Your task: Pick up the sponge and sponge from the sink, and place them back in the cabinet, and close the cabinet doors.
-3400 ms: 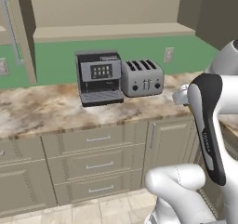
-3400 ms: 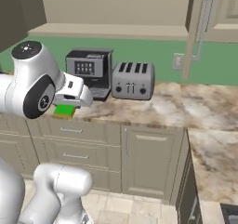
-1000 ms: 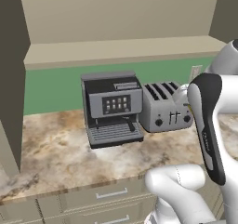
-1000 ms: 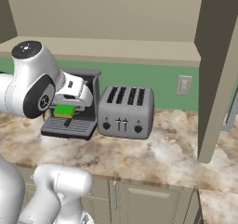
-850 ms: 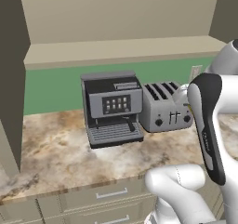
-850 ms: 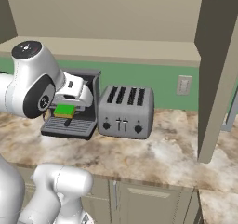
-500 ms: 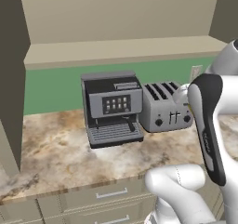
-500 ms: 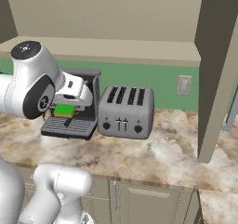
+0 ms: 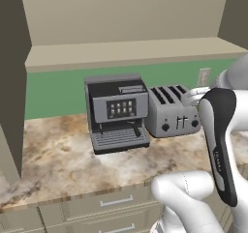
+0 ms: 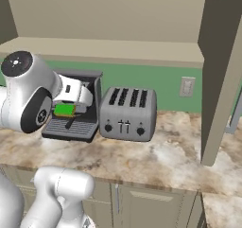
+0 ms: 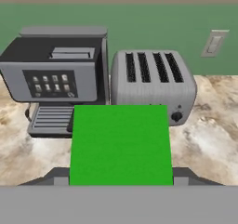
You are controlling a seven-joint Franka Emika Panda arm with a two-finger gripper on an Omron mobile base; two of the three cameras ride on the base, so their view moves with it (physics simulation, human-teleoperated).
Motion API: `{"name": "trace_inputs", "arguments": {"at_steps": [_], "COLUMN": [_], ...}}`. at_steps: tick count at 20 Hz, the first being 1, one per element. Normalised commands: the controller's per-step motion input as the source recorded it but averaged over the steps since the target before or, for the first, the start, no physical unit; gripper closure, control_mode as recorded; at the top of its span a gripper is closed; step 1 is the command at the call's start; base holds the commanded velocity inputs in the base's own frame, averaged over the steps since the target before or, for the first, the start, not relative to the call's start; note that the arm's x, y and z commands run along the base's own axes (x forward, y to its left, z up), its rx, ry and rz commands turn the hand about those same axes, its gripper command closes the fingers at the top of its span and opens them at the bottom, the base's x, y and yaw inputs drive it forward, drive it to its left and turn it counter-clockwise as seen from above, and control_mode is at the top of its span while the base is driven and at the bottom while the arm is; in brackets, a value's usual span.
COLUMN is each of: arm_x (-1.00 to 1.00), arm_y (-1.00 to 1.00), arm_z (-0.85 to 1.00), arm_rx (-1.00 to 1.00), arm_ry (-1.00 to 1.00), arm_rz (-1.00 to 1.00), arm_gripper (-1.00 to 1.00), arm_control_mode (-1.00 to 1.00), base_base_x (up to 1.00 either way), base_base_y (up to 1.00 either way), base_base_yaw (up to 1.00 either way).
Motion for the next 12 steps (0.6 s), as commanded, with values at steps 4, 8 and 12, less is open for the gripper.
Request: {"name": "trace_inputs", "arguments": {"at_steps": [4,8,12], "arm_x": [0.00,0.01,0.02], "arm_y": [0.04,0.07,0.00], "arm_z": [0.09,0.07,0.08], "arm_rx": [0.00,0.00,0.00], "arm_ry": [-0.14,-0.08,-0.04], "arm_rz": [0.01,0.00,0.00], "arm_gripper": [1.00,1.00,1.00], "arm_control_mode": [-1.00,-1.00,-1.00], "base_base_x": [0.00,0.00,0.00], "base_base_y": [0.00,0.00,0.00], "base_base_yaw": [0.00,0.00,0.00]}}
